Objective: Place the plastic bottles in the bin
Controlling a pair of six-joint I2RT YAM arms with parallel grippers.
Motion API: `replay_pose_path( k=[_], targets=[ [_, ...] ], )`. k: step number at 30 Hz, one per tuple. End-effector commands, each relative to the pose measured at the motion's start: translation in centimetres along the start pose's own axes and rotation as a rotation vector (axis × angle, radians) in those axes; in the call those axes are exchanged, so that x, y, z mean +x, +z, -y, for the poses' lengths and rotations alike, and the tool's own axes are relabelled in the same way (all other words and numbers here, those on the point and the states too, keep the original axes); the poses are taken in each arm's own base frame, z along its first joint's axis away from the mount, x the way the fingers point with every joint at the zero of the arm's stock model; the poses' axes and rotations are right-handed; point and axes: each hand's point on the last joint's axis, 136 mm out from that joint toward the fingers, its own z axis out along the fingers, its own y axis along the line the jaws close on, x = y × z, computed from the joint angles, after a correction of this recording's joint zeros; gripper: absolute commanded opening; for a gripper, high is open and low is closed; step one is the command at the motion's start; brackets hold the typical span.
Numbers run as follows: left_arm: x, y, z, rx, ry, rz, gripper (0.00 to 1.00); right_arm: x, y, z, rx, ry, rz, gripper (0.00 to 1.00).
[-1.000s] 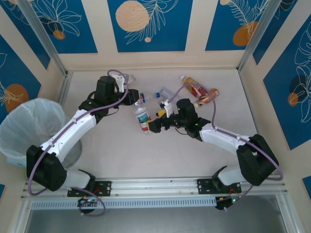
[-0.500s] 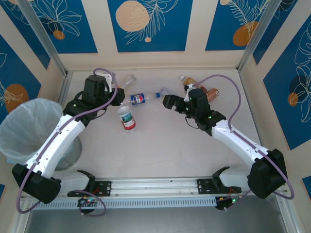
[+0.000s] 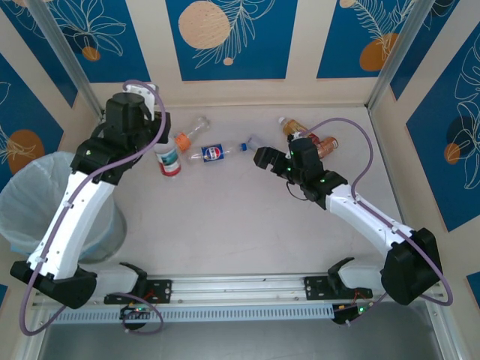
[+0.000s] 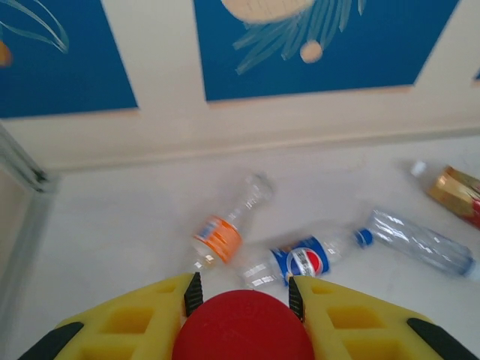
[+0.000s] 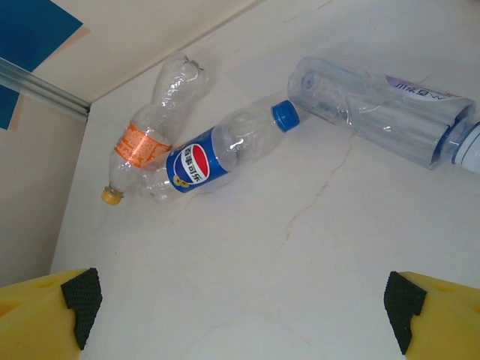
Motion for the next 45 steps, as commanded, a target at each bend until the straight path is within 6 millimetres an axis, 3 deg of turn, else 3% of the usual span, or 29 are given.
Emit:
replay_pose_path(
  k=[1, 4, 12, 21, 23, 28, 37, 45],
  targets=[
    [-3.1, -2.2, -3.3, -0.163, 0.087, 0.077, 0.00, -1.4, -0.4, -0.7, -0.003, -0.001, 0.029, 0.99],
    [-5.9, -4.2, -5.3, -0.274, 0.116, 0.139, 0.00, -1.4, -0.1, -0.7, -0.002, 0.000, 0.022, 0.99],
    [-10.2, -7.6, -10.2, -0.627, 0.238, 0.217, 0.00, -0.9, 1.1, -0.8, 0.001, 0.008, -0.019, 0.99],
    [-11.4, -11.0, -13.7, -0.872, 0.274, 0.173, 0.00, -0.6, 2.0, -1.2, -0.007, 0.006, -0.050, 0.99],
    [-10.8, -12.4, -15.4, -0.945, 0.228, 0.158, 0.00, -0.6, 2.3, -1.3, -0.009, 0.005, -0.058, 0.99],
    [-6.8, -15.8, -20.7, -1.110, 0.051, 0.122, 0.00, -0.5, 2.9, -1.7, -0.020, -0.003, -0.078, 0.99],
    [-1.2, -16.5, -25.7, -1.297, -0.031, -0.024, 0.00, -0.3, 4.5, -3.8, -0.074, -0.014, -0.140, 0.98],
    [4.5, -17.8, -28.1, -1.372, -0.231, -0.027, 0.00, 0.0, 5.1, -4.6, -0.086, -0.035, -0.180, 0.98]
  ],
)
